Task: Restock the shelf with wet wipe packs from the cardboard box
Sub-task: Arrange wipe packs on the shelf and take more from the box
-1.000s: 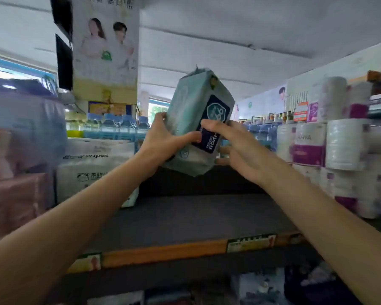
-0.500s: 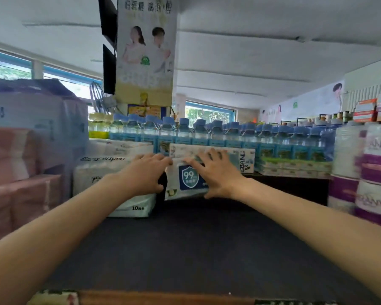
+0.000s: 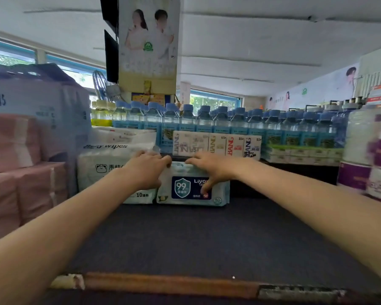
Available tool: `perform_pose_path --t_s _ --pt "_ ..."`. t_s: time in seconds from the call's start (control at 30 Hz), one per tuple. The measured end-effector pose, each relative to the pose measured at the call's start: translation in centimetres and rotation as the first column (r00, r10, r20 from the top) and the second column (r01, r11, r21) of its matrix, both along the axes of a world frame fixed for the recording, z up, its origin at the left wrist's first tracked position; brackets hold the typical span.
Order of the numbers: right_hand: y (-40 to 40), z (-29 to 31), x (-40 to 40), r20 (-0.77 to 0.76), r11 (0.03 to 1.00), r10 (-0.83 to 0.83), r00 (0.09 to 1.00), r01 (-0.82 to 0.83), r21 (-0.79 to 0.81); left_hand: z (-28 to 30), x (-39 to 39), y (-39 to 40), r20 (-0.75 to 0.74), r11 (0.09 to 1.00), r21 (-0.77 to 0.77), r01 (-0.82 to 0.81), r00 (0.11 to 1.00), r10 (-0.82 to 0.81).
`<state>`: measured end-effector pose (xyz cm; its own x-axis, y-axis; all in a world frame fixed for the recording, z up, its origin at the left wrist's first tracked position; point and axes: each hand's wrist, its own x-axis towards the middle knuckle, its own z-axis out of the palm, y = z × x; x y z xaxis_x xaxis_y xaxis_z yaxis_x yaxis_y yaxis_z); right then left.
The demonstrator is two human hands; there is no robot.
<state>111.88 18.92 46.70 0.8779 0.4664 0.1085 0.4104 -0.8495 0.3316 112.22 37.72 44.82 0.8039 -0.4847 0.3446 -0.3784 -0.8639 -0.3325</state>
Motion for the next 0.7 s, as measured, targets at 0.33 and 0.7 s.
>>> perform_pose_path --t_s 0.33,0.7 --pt "-4.8 1.3 -13.7 0.123 0.935 -0.320 0.940 0.292 0.199 1.7 -9.0 -3.7 0.112 0.882 -0.209 0.422 0.906 -0.407" --pt "-9.7 -11.3 -51.1 -0.303 0.274 -0.867 0.397 0.885 0.376 -11.1 -32.1 -19.7 -0.141 0.352 -0.136 0.926 0.334 -0.932"
